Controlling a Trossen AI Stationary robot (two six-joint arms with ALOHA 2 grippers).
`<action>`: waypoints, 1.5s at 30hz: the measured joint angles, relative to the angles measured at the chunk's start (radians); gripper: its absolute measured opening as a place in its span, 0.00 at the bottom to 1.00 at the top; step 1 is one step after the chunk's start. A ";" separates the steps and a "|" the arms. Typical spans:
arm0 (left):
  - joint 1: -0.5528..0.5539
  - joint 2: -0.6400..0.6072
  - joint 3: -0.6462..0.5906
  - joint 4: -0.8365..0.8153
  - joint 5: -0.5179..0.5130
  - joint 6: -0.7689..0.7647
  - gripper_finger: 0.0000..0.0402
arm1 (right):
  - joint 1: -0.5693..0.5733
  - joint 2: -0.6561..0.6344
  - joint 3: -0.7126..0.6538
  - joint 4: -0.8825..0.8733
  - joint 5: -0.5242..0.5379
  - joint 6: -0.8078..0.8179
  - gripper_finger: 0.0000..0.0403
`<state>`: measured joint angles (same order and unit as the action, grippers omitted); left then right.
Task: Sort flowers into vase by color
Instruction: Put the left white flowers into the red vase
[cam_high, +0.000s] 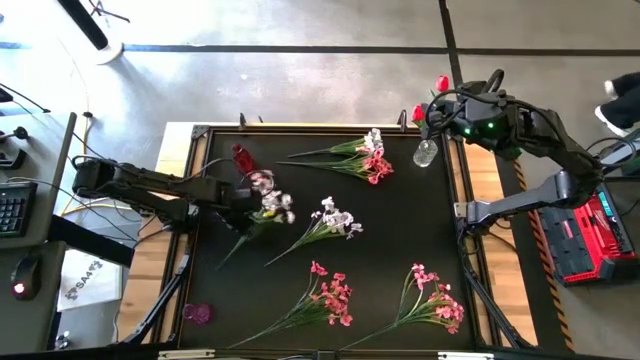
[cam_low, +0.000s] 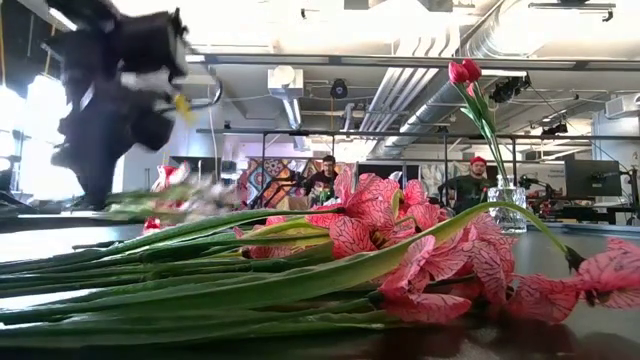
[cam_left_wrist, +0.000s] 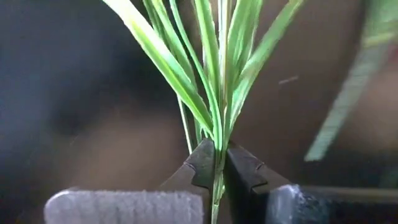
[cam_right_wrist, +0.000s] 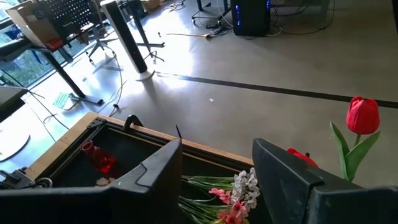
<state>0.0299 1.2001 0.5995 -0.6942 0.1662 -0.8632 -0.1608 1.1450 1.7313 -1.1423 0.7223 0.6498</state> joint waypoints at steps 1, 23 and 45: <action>0.002 -0.008 0.021 0.002 -0.001 0.017 0.01 | 0.000 0.000 0.000 0.000 0.000 0.000 0.45; 0.422 -0.199 0.202 0.466 -0.340 0.620 0.00 | 0.000 0.000 0.000 -0.021 -0.001 0.001 0.45; 0.723 -0.450 -0.005 0.756 -0.539 0.820 0.00 | -0.001 0.001 0.000 -0.114 0.031 0.052 0.45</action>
<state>0.7528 0.7503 0.5949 0.0621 -0.3732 -0.0433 -0.1615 1.1461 1.7309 -1.2568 0.7532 0.7017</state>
